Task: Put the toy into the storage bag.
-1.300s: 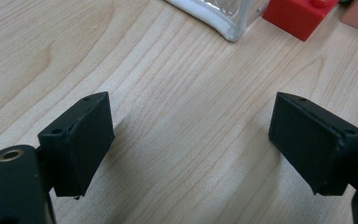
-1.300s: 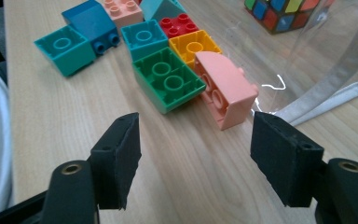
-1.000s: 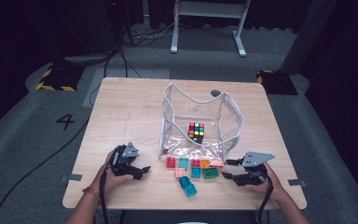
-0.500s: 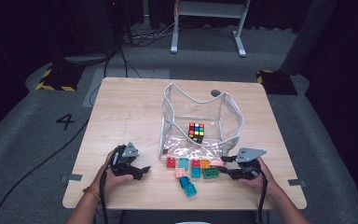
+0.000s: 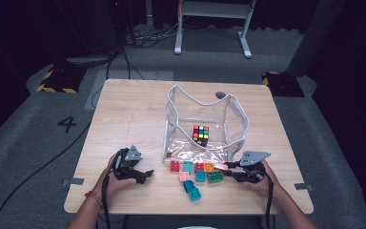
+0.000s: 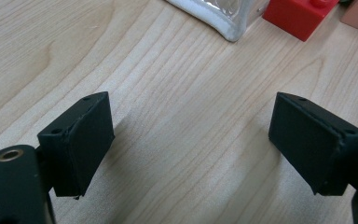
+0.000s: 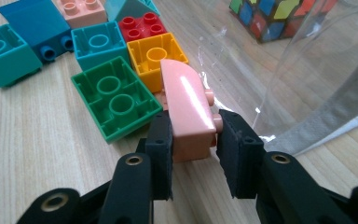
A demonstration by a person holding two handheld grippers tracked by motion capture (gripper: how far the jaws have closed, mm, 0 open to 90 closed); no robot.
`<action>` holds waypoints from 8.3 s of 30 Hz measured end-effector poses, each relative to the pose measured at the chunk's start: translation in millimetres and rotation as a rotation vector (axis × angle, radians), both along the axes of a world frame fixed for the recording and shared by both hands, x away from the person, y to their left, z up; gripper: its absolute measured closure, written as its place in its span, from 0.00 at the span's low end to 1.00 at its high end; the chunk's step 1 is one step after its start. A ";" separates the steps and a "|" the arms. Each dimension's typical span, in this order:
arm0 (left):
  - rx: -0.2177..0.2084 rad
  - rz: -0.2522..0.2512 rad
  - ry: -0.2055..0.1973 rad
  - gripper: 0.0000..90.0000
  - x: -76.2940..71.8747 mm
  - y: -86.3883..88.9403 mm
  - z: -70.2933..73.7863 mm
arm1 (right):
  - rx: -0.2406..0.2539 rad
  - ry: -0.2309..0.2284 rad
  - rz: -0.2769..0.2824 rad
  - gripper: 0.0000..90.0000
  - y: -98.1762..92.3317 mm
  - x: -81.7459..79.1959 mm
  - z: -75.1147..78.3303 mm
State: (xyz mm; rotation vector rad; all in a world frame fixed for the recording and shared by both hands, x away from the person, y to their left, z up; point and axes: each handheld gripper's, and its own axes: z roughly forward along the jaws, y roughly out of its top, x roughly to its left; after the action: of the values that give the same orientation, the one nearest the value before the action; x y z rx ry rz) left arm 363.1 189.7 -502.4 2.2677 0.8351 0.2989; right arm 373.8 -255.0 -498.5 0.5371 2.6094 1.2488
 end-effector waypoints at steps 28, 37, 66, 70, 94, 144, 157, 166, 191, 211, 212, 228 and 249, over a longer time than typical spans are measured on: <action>0.000 0.000 0.000 0.16 -0.1 0.0 0.0 | 0.066 -0.089 -0.178 0.75 -84.0 -12.3 44.8; -0.004 0.005 0.005 0.16 -0.8 -0.5 -0.1 | 0.078 -0.123 -0.263 0.75 -95.1 5.3 66.5; -0.001 0.000 0.001 0.16 -0.1 0.0 0.0 | 0.134 -0.225 -0.344 0.75 -90.0 69.8 164.3; -0.001 -0.001 -0.001 0.16 0.1 0.0 0.0 | 0.136 -0.230 -0.333 0.75 -84.9 71.6 176.8; 0.000 0.000 0.000 0.16 0.0 0.0 0.0 | 0.152 -0.245 -0.154 0.75 -17.5 72.7 206.5; -0.001 -0.001 -0.001 0.16 0.1 0.0 0.0 | -0.568 0.031 0.121 0.74 72.9 104.2 168.4; 0.000 0.000 0.001 0.16 0.0 0.0 0.0 | -0.548 0.041 0.092 0.69 64.4 101.3 167.6; 0.000 0.000 0.002 0.16 -0.1 0.0 0.0 | -0.359 -0.026 0.056 0.61 49.3 83.9 181.7; 0.000 0.000 0.001 0.16 0.0 0.0 0.0 | 0.099 -0.231 -0.161 0.32 -36.4 19.2 196.4; 0.000 0.006 0.000 0.16 -0.5 -0.1 0.1 | 0.071 -0.113 -0.172 0.34 -63.9 -21.5 92.9; 0.000 0.006 0.001 0.16 -0.5 -0.1 0.1 | 0.074 -0.098 -0.166 0.34 -63.7 -23.0 87.4; 0.000 0.006 0.001 0.16 -0.6 -0.1 0.1 | 0.044 0.052 -0.053 0.38 -30.0 -31.2 24.1; 0.000 0.006 0.000 0.16 -0.5 -0.1 0.1 | -0.032 0.053 0.041 0.35 30.3 -18.1 -0.2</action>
State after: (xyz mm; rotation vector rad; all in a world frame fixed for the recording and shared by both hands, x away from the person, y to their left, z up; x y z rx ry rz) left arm 362.6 189.6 -502.3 2.2658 0.8421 0.3012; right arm 355.7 -224.7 -498.7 0.5209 2.6925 1.2189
